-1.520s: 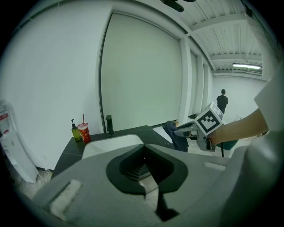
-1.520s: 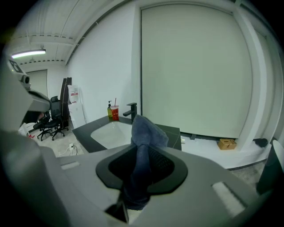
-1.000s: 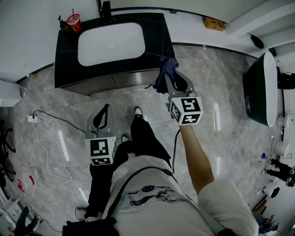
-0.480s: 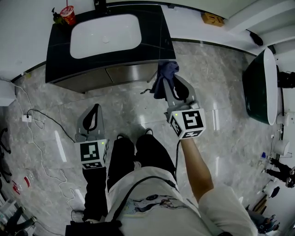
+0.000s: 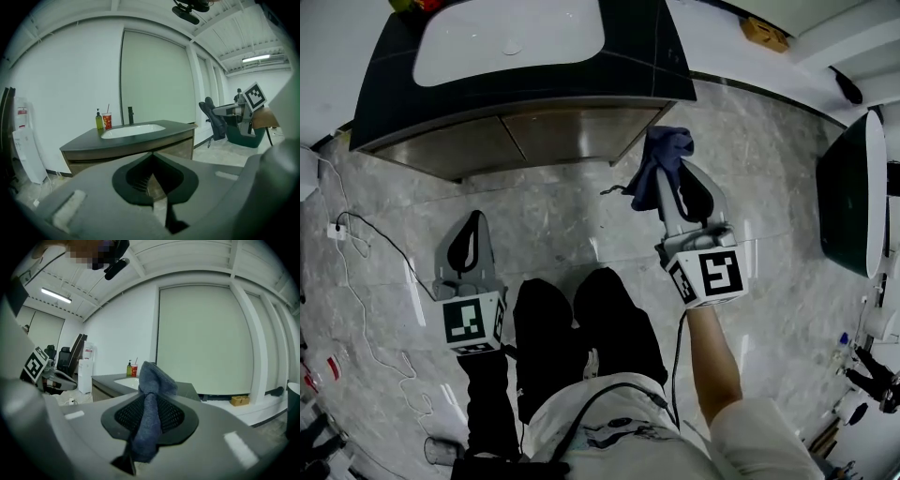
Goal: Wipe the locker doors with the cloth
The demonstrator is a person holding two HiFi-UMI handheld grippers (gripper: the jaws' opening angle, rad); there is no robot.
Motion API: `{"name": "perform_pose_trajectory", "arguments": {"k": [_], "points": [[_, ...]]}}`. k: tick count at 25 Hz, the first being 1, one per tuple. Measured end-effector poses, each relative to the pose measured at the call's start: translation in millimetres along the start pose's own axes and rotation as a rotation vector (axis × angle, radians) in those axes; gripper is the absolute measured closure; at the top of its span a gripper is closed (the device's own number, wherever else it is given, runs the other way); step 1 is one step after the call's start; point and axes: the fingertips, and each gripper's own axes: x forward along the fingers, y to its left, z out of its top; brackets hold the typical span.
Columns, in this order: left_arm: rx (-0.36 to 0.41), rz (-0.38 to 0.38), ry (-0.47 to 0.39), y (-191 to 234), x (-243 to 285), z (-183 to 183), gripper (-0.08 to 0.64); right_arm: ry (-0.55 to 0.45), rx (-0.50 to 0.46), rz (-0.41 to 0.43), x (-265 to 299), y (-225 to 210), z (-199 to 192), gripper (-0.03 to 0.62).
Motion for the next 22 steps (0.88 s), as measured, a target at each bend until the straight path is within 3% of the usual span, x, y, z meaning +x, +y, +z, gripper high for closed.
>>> {"name": "perform_pose_trajectory", "arguments": {"k": [11, 17, 22], "points": [[0.056, 0.011, -0.074, 9, 98, -184, 0.558, -0.107, -0.116, -0.024, 63, -6, -163, 0.506], [0.079, -0.012, -0.128, 0, 148, -244, 0.558, -0.194, -0.167, -0.052, 89, -15, -215, 0.506], [0.097, 0.021, -0.145, 6, 152, -283, 0.558, -0.246, -0.19, -0.062, 101, -15, -247, 0.506]]}}
